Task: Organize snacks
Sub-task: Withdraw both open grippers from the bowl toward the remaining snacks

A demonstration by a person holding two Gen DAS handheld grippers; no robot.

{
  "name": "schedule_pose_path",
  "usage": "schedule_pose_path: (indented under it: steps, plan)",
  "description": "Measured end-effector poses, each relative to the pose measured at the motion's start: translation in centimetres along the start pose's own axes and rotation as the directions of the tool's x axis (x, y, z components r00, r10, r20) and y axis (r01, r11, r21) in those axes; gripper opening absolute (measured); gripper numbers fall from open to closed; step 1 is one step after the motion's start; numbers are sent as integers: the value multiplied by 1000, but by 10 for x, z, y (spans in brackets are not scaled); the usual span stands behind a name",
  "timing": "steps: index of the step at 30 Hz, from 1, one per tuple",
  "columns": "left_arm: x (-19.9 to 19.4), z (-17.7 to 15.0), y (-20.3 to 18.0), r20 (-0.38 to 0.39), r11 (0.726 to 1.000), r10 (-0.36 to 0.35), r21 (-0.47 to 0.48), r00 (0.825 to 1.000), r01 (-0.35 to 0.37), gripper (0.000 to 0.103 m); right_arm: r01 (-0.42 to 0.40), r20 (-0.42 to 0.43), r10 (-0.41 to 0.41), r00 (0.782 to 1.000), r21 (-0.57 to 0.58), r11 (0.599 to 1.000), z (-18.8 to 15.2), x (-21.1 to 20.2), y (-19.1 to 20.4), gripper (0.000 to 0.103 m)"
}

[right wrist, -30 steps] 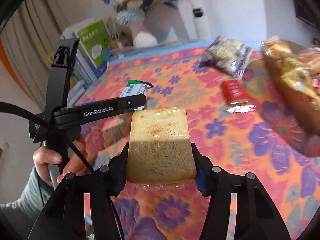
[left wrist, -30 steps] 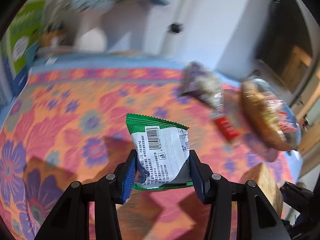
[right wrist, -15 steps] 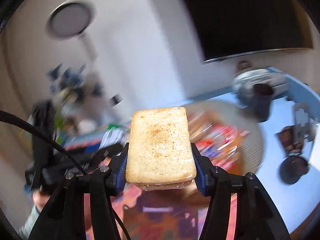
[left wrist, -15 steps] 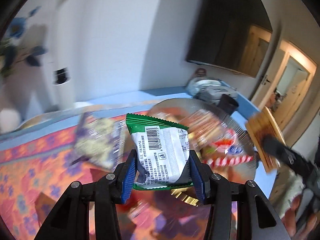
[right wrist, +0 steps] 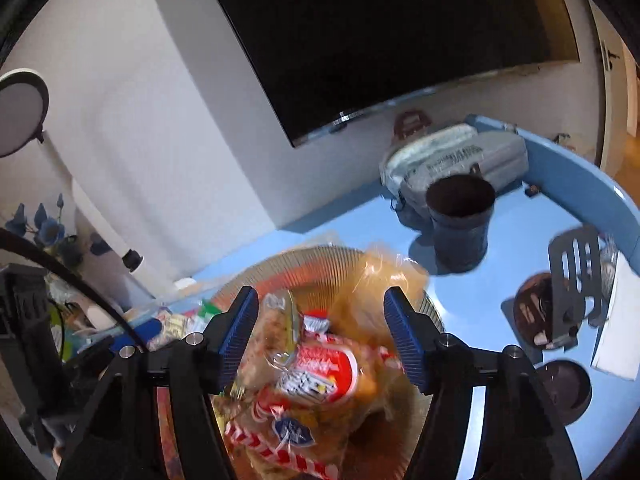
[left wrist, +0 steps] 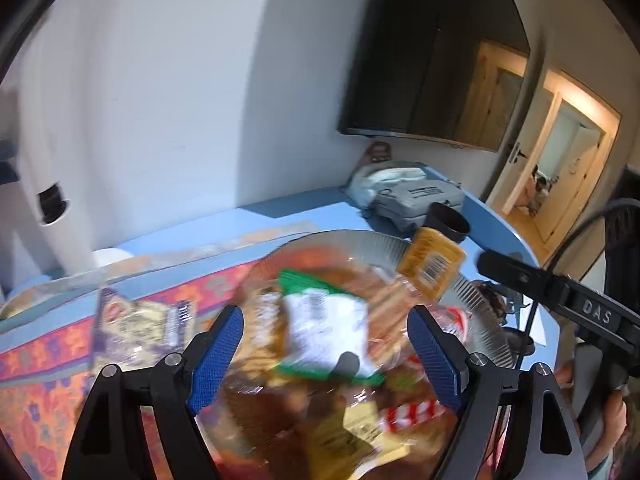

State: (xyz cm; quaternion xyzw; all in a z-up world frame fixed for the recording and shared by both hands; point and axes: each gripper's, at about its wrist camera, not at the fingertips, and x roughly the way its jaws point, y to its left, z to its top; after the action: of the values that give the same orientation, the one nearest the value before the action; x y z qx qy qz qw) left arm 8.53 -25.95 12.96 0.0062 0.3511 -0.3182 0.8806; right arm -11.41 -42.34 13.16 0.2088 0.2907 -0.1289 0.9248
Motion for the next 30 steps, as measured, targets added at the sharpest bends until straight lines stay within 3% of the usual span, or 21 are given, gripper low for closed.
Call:
schedule_pose_path:
  steps: [6, 10, 13, 17, 23, 28, 30]
  plan:
    - [-55, -32, 51, 26, 995, 49, -84, 998, -47, 82, -41, -12, 41, 999, -52, 998, -28, -28, 21, 65]
    - [-99, -70, 92, 32, 981, 118, -159, 992, -112, 82, -127, -40, 123, 992, -122, 984, -53, -51, 59, 65]
    - [-126, -102, 124, 19, 959, 185, -221, 983, -176, 82, -184, -62, 175, 983, -197, 963, -78, -64, 95, 68]
    - [-138, -142, 164, -42, 910, 278, -307, 960, -278, 82, -298, -138, 269, 953, -273, 915, -123, -62, 137, 69]
    - [-116, -190, 197, -153, 880, 315, -323, 937, -348, 82, -272, -224, 201, 954, -356, 894, -189, -18, 171, 69]
    - [-111, -195, 195, -136, 892, 297, -314, 945, -325, 81, -219, -249, 129, 960, -378, 899, -201, 12, 170, 69]
    - [-107, -193, 193, -157, 886, 318, -302, 935, -352, 81, -219, -274, 124, 954, -353, 910, -204, 18, 164, 69]
